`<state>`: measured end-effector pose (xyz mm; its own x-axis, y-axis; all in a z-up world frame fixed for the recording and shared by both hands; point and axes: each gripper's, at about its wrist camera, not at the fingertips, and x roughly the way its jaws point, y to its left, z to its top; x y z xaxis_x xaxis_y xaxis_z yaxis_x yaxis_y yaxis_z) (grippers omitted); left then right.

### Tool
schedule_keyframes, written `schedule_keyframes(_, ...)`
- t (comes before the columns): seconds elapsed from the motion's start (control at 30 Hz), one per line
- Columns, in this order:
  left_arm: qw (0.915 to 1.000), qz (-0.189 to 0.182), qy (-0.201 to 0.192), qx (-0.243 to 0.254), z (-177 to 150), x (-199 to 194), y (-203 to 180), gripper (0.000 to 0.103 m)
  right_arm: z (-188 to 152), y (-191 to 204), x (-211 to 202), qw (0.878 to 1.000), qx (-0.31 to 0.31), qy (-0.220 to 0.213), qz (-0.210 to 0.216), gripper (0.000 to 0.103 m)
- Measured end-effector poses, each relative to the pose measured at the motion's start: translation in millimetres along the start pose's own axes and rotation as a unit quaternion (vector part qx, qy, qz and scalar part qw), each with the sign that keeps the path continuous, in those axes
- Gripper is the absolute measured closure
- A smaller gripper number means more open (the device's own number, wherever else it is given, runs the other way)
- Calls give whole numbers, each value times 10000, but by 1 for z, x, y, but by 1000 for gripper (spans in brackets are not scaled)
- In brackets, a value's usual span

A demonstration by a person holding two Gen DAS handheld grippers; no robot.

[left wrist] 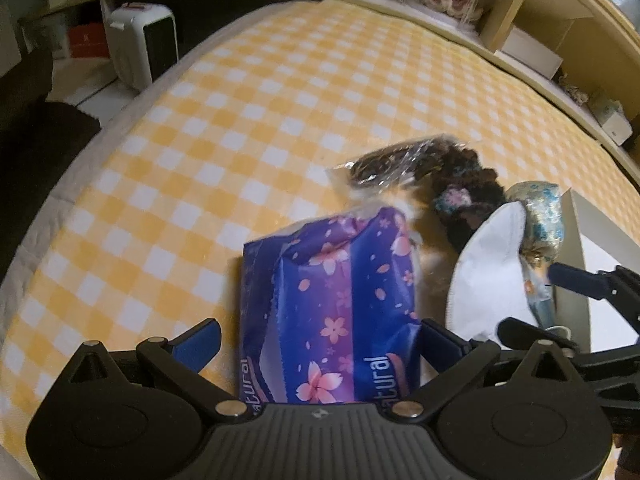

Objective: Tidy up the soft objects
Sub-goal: 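Grasp the purple tissue pack with left tool while right tool grasps the white mask, then lift the tissue pack with left tool while right tool carries the mask toward the box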

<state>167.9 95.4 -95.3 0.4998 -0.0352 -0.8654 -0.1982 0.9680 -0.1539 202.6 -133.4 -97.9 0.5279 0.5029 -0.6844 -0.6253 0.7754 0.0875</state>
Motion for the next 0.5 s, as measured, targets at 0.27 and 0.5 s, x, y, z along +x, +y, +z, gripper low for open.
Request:
schedule_keyframes(0.27,9996,-23,221,-151,-1,18,0,23,-11,-3,33,9989,42,361,289,25)
schedule_keyframes(0.5,9998,66,8,-192,1,12,0,35,-13,-1,27,9992,160,302,228,43)
